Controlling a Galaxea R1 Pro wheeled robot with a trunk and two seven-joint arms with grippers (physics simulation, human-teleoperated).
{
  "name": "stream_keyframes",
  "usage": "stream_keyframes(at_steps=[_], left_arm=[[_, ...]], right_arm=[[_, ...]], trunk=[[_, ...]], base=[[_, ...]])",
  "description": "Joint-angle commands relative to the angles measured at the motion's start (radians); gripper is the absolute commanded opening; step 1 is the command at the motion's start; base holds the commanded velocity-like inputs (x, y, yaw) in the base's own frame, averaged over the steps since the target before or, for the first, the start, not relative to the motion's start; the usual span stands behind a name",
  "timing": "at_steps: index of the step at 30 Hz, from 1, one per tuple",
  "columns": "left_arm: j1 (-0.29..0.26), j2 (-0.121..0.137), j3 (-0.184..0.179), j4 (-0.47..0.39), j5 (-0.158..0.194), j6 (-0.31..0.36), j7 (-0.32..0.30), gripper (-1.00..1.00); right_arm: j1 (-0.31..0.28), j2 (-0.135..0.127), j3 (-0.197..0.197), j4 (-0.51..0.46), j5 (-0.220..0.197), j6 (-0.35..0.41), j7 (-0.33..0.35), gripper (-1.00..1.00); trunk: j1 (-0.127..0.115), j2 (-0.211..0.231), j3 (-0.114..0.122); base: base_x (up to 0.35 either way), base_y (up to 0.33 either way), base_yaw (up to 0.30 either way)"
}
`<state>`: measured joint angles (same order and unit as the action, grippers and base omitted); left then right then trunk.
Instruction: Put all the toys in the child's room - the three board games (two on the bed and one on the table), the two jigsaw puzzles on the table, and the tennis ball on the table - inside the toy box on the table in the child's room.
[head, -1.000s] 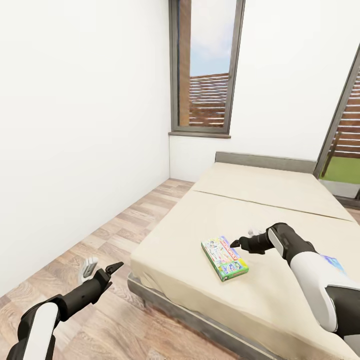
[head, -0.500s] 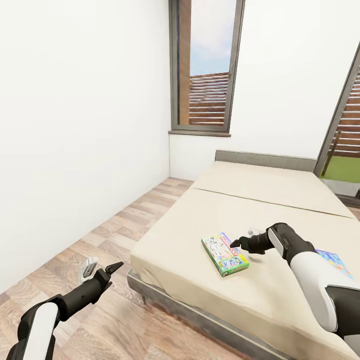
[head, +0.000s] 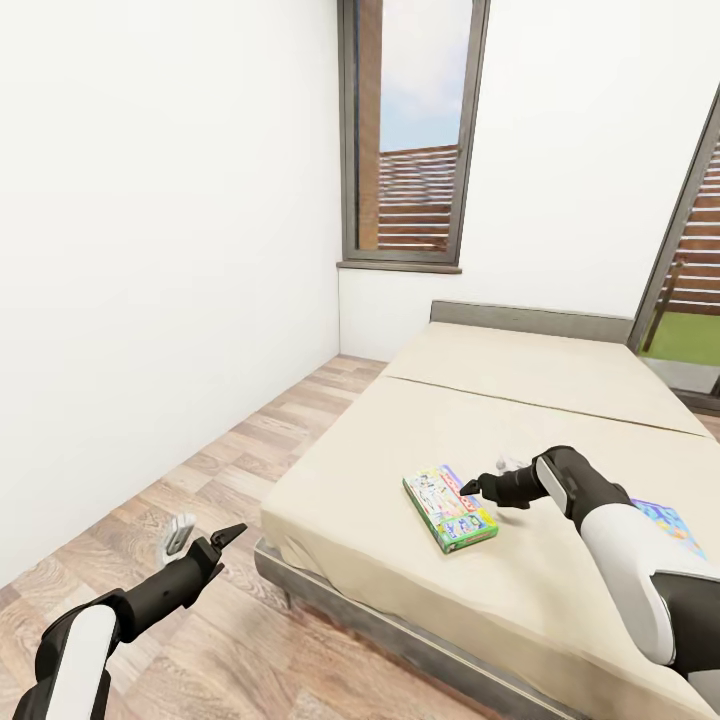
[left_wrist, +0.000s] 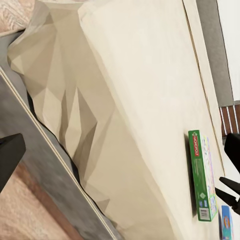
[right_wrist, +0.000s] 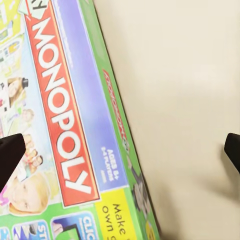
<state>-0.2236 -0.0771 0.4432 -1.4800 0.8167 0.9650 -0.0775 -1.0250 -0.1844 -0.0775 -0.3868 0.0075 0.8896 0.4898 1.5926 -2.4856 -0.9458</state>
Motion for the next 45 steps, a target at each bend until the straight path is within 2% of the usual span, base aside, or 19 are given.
stream_keyframes(at_steps=[1, 12, 26, 34, 45], left_arm=[[-0.001, -0.001, 0.003, 0.0, -0.007, 0.006, -0.008, 1.0], [-0.001, -0.001, 0.003, 0.0, -0.007, 0.006, -0.008, 1.0], [0.0, -0.001, -0.003, 0.008, -0.011, 0.005, -0.013, 1.0], [0.009, 0.005, -0.03, 0.062, -0.015, -0.007, -0.013, 1.0], [0.015, 0.009, -0.039, 0.11, -0.014, -0.013, -0.018, 1.0]], right_arm=[[0.0, 0.0, -0.005, -0.001, 0.001, 0.006, 0.002, 1.0], [0.001, 0.0, -0.006, -0.002, 0.0, 0.006, 0.004, 1.0], [0.002, 0.001, -0.005, -0.003, 0.001, 0.006, 0.004, 1.0], [0.002, 0.001, -0.005, -0.003, 0.002, 0.006, 0.004, 1.0], [0.002, 0.001, -0.006, -0.003, 0.001, 0.006, 0.004, 1.0]], trunk=[[0.0, 0.0, -0.001], [0.0, 0.0, -0.001], [0.0, 0.0, -0.001], [0.0, 0.0, -0.001], [0.0, 0.0, -0.001]], base=[[0.0, 0.0, 0.0], [0.0, 0.0, 0.042], [0.0, 0.0, 0.227], [0.0, 0.0, 0.253], [0.0, 0.0, 0.089]])
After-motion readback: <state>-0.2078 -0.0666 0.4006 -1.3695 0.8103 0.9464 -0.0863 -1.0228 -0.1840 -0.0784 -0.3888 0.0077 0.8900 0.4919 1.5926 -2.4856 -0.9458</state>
